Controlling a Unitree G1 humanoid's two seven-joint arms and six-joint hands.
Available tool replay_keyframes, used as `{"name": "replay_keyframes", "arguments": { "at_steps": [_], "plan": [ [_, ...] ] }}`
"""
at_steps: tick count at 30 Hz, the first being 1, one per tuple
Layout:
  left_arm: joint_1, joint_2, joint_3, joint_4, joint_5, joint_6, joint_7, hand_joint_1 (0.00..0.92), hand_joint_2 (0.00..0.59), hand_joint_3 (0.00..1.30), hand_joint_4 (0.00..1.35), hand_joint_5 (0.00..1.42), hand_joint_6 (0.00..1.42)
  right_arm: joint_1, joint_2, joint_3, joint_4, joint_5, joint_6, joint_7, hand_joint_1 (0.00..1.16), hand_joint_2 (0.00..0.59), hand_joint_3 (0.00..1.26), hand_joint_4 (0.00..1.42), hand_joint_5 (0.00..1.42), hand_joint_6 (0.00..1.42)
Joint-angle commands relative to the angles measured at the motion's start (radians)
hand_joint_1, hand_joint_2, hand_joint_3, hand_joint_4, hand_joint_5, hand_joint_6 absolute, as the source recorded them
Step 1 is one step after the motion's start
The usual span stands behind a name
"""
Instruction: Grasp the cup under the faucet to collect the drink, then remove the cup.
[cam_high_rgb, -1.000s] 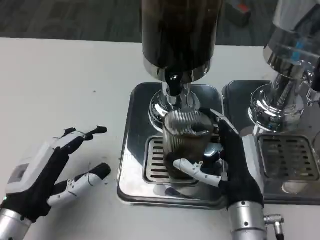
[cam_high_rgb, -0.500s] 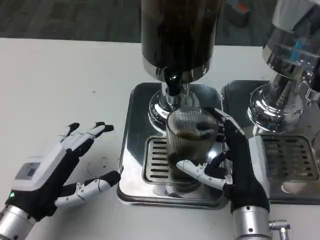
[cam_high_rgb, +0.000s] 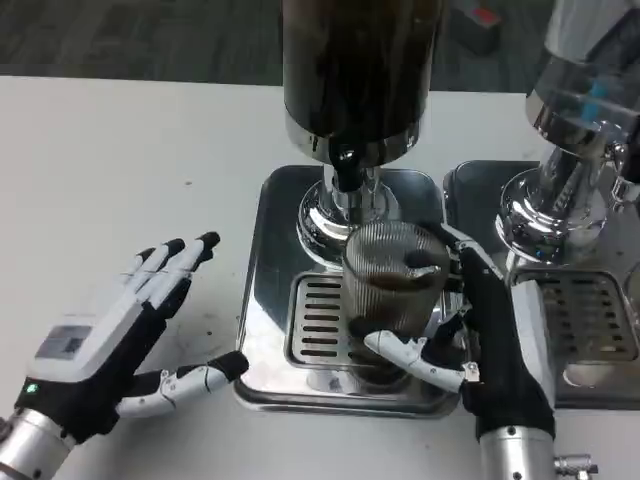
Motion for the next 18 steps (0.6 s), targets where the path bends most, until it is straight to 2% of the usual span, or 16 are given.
{"name": "replay_keyframes", "arguments": {
  "at_steps": [1,10,18],
  "plan": [
    [0.021,0.031,-0.012,-0.027,0.006,0.039,-0.030,0.000,0.142,0.00,0.00,0.00,0.00,0.020,-0.001,-0.003,-0.057,0.003,-0.026,0.010,1.05,0.245,0.30,0.52,0.78,1.11],
    [0.051,0.051,-0.025,-0.099,0.026,0.109,-0.042,0.000,0.142,0.00,0.00,0.00,0.00,0.060,-0.003,0.003,-0.100,-0.005,-0.039,0.020,1.05,0.251,0.30,0.52,0.78,1.11],
    [0.103,0.076,-0.011,-0.182,0.057,0.147,-0.021,0.000,0.142,0.00,0.00,0.00,0.00,0.105,-0.009,0.018,-0.145,-0.015,-0.039,0.029,1.04,0.254,0.30,0.52,0.78,1.11]
  ]
}}
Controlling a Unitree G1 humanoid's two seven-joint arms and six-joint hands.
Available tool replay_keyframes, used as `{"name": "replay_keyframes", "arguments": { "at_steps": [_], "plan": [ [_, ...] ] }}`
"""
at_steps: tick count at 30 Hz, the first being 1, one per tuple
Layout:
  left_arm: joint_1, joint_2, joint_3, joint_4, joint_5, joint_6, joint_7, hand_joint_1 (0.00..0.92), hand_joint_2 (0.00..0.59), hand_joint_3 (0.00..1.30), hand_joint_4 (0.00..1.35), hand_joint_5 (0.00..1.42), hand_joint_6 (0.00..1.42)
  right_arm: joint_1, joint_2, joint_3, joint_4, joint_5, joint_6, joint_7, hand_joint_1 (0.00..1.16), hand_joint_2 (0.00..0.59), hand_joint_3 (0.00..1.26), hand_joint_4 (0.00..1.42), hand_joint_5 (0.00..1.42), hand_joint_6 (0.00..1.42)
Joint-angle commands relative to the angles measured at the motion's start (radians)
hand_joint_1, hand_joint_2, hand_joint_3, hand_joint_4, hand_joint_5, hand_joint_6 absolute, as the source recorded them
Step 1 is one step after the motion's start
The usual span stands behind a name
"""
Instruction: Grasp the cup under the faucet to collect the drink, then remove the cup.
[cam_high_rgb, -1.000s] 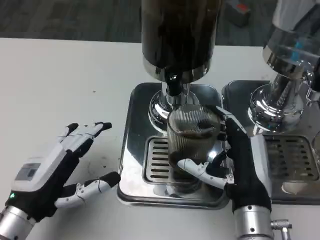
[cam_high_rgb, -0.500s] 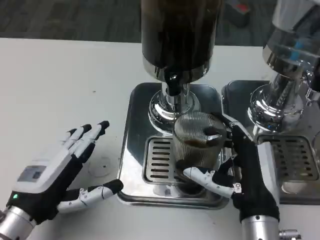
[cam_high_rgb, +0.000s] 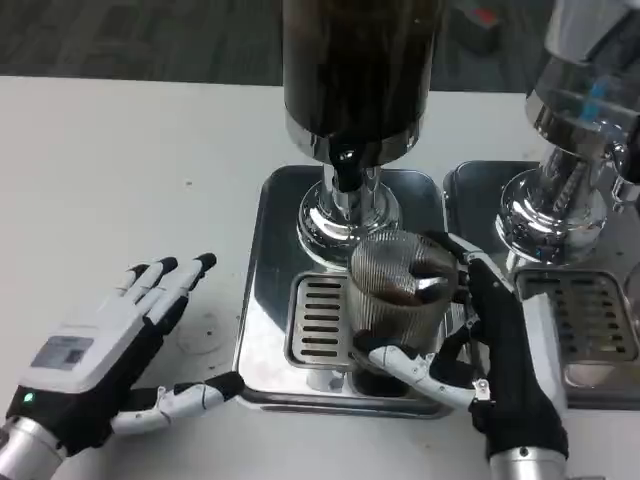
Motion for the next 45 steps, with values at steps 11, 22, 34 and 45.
{"name": "replay_keyframes", "arguments": {
  "at_steps": [11,22,34,45],
  "plan": [
    [0.097,0.068,0.047,-0.123,0.009,0.012,0.042,0.000,0.148,0.00,0.00,0.00,0.00,0.056,-0.015,0.014,-0.095,-0.007,-0.043,0.023,1.03,0.253,0.30,0.52,0.78,1.13],
    [0.168,0.075,0.082,-0.175,0.008,0.012,0.048,0.000,0.152,0.00,0.00,0.00,0.00,0.117,-0.016,0.008,-0.160,0.012,-0.051,0.037,1.01,0.261,0.31,0.53,0.80,1.15],
    [0.294,0.064,0.121,-0.258,0.065,0.027,0.137,0.000,0.151,0.00,0.00,0.00,0.00,0.175,-0.038,0.016,-0.252,0.018,-0.048,0.087,1.00,0.260,0.32,0.54,0.81,1.15],
    [0.333,0.045,0.130,-0.266,0.070,0.019,0.193,0.000,0.149,0.00,0.00,0.00,0.00,0.184,-0.033,0.019,-0.263,0.011,-0.044,0.106,0.99,0.258,0.33,0.54,0.81,1.15]
  ]
}}
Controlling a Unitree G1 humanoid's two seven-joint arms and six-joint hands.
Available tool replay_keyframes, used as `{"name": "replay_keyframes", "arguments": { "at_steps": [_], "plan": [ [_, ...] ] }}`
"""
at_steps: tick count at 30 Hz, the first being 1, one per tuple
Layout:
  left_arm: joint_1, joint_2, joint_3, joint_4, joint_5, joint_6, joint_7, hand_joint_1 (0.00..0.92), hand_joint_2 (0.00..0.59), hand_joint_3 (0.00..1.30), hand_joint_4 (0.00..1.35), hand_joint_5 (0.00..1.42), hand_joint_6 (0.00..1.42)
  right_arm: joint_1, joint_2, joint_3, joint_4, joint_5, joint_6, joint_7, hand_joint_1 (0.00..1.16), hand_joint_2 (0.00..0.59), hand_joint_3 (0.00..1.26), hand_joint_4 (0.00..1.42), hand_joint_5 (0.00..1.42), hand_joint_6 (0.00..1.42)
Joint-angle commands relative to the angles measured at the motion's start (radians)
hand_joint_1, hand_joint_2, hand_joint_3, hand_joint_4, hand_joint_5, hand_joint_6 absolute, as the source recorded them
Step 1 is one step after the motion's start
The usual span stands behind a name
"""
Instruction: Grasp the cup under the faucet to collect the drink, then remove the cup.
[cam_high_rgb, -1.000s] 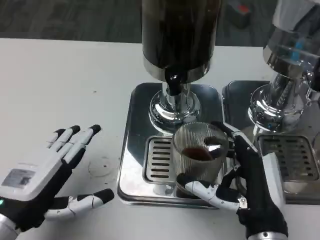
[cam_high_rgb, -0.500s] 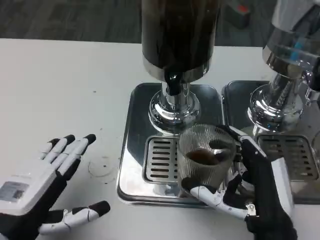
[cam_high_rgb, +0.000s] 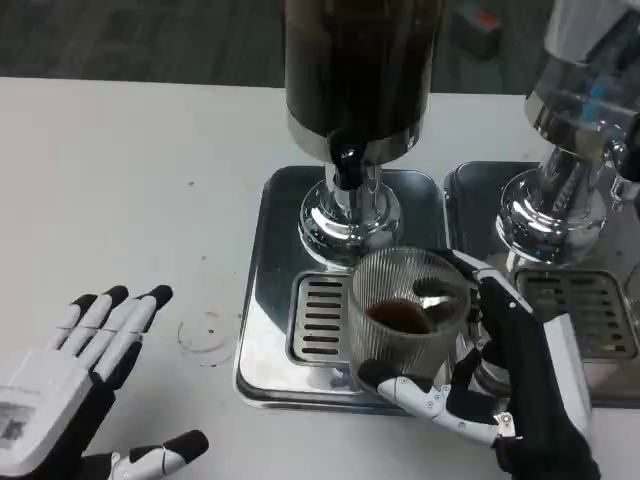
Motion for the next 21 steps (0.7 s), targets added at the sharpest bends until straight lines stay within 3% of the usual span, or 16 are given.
{"name": "replay_keyframes", "arguments": {
  "at_steps": [1,21],
  "plan": [
    [-0.003,-0.007,0.001,0.005,-0.008,-0.021,0.022,0.000,0.149,0.00,0.00,0.00,0.00,-0.002,0.003,0.005,-0.031,0.004,-0.035,0.002,0.99,0.258,0.33,0.54,0.81,1.15],
    [-0.012,-0.016,-0.010,0.034,-0.011,-0.053,0.026,0.000,0.148,0.00,0.00,0.00,0.00,0.014,0.014,0.008,-0.027,-0.006,-0.044,-0.009,0.99,0.257,0.33,0.54,0.81,1.15]
  ]
}}
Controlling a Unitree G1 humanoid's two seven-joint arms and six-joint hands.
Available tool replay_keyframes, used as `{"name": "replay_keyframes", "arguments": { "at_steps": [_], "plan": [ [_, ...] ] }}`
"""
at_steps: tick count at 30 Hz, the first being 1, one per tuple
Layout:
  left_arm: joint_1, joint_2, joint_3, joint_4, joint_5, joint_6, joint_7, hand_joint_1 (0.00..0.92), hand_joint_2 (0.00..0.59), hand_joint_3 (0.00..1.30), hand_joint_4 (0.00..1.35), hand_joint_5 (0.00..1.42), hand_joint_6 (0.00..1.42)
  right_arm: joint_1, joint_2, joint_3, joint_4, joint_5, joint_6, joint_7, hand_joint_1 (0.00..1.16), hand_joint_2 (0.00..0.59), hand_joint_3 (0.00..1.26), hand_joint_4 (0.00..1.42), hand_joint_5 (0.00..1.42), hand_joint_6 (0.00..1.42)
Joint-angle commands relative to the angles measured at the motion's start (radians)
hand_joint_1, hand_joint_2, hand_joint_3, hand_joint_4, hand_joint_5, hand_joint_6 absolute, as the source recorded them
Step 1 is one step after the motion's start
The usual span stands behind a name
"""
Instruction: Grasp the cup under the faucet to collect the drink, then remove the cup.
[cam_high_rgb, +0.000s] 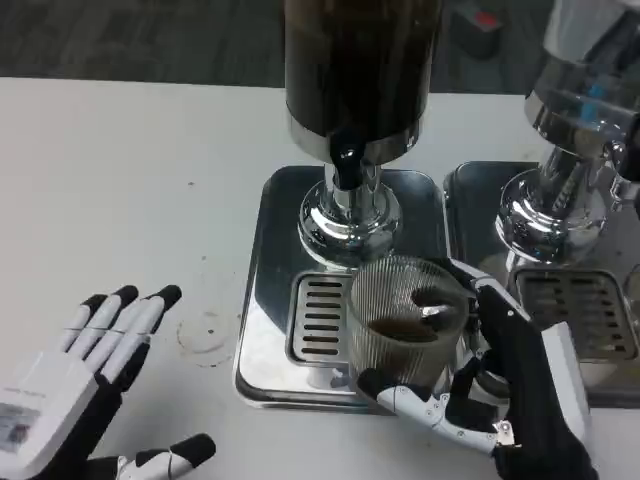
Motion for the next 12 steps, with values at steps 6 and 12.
{"name": "replay_keyframes", "arguments": {
  "at_steps": [6,12],
  "plan": [
    [-0.014,-0.009,-0.005,0.020,-0.015,-0.009,-0.001,0.000,0.148,0.00,0.00,0.00,0.00,-0.007,0.018,0.011,-0.022,-0.002,-0.042,-0.022,0.99,0.255,0.33,0.55,0.81,1.15],
    [-0.017,-0.008,-0.003,0.024,-0.019,-0.011,-0.002,0.000,0.148,0.00,0.00,0.00,0.00,-0.007,0.022,0.013,-0.024,-0.012,-0.041,-0.026,0.99,0.258,0.33,0.56,0.81,1.15]
  ]
}}
